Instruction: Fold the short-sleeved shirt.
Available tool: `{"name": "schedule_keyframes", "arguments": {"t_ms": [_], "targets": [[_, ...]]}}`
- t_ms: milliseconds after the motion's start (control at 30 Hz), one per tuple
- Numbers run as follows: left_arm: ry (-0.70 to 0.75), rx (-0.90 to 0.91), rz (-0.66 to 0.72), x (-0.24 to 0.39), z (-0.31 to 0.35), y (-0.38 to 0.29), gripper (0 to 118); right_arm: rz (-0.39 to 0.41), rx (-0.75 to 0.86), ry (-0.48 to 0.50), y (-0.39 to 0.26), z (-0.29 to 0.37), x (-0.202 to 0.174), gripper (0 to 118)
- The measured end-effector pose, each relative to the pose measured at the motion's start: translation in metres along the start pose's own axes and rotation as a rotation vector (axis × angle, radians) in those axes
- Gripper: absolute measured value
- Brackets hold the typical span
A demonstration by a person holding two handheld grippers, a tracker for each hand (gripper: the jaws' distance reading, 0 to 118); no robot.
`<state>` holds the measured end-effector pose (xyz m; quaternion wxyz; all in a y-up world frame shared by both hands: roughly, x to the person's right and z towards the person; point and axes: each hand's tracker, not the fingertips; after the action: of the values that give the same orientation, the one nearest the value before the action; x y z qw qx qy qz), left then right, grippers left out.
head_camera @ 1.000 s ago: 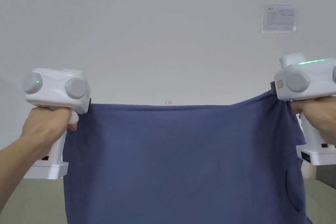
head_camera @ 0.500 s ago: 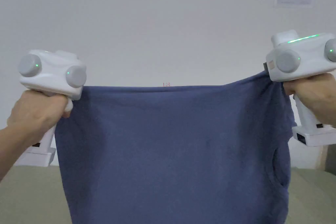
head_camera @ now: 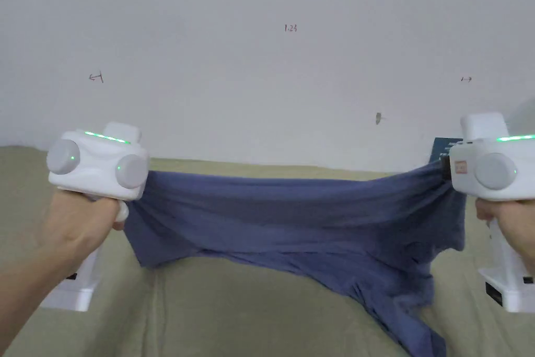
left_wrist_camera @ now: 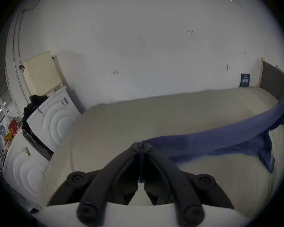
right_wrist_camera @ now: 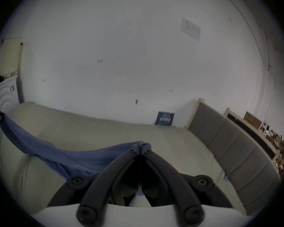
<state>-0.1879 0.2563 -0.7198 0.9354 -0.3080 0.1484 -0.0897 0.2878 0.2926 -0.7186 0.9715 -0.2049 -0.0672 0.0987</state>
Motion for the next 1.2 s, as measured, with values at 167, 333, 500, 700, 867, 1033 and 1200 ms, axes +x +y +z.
{"name": "schedule_keyframes", "arguments": {"t_ms": [167, 333, 500, 700, 867, 1033, 1200], "targets": [[-0.024, 0.001, -0.008, -0.015, 0.036, -0.038, 4, -0.010, -0.040, 0.029, -0.037, 0.046, 0.008, 2], [-0.049, 0.005, -0.018, -0.032, 0.093, -0.078, 4, -0.015, -0.048, 0.054, -0.065, 0.112, 0.024, 2], [-0.107, -0.005, 0.004, -0.051, 0.155, -0.133, 4, -0.041, -0.040, 0.083, -0.117, 0.190, 0.045, 2], [-0.187, -0.054, 0.021, -0.074, 0.222, -0.225, 4, -0.042, -0.085, 0.131, -0.208, 0.274, 0.063, 2], [-0.218, -0.127, 0.028, -0.084, 0.262, -0.306, 4, -0.085, -0.173, 0.177, -0.275, 0.329, 0.067, 2], [-0.245, -0.199, 0.066, -0.095, 0.285, -0.366, 4, -0.059, -0.277, 0.200, -0.330, 0.359, 0.062, 2], [-0.238, -0.234, 0.031, -0.098, 0.282, -0.387, 4, -0.067, -0.342, 0.213, -0.359, 0.360, 0.060, 2]]}}
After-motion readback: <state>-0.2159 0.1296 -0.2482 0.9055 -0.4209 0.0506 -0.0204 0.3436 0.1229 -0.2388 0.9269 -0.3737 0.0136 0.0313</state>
